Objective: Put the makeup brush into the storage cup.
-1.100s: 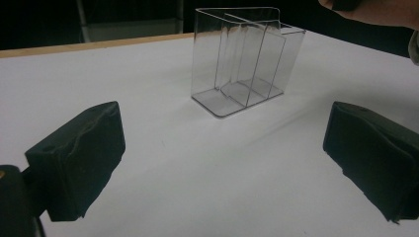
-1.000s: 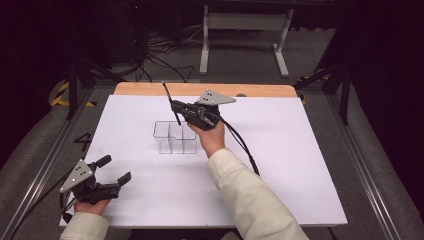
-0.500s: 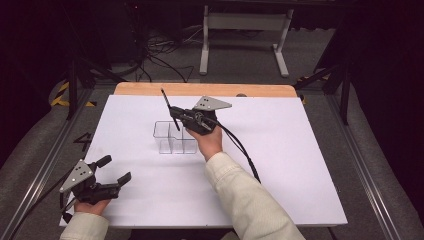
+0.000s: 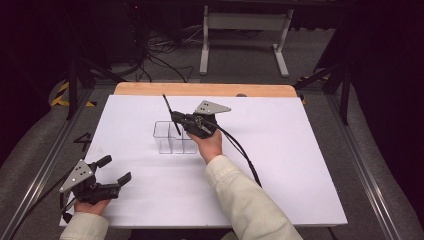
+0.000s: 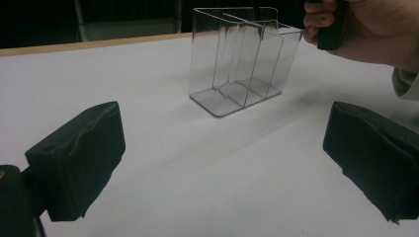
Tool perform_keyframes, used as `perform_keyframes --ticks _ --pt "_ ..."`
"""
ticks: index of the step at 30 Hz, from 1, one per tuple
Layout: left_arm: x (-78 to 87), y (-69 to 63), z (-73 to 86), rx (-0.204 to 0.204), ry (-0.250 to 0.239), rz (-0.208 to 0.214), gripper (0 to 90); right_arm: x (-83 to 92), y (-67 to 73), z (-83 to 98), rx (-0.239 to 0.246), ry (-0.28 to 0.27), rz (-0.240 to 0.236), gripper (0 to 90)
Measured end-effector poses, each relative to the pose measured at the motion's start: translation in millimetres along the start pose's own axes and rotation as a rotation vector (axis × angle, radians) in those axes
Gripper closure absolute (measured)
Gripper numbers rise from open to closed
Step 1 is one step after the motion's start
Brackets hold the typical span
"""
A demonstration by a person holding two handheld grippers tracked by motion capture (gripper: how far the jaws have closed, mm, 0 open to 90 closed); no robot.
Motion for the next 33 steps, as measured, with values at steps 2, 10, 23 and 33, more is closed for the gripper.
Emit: perform_keyframes --ticks 2,10,23,33 --pt "0.0 0.1 0.0 0.0 0.0 -0.001 3.2 -0.3 -0.8 2.4 -0.004 0.005 0.0 84.3" --pt "0.0 0.1 0.0 0.001 -0.001 0.0 3.2 -2.1 -1.0 7.8 -0.006 0.021 -0.003 84.2" --pt "-0.7 0.7 -0.2 0.004 -0.003 -0.003 3.2 3.2 0.3 -1.2 -0.037 -0.013 0.008 40.6" --pt "-3.0 0.9 -1.3 0.006 -0.005 0.009 2.4 24.9 8.2 -19.9 0.025 -0.015 0.037 12.8"
Point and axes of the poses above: each handheld gripper's, and its own axes: x roughly backward along the jaws, z roughly out of its underside, y roughly to its left, the point moved 8 cm from there along -x, roughly forward along the jaws, and after that the axes turned 11 degrees about -x, right-handed, at the moved point
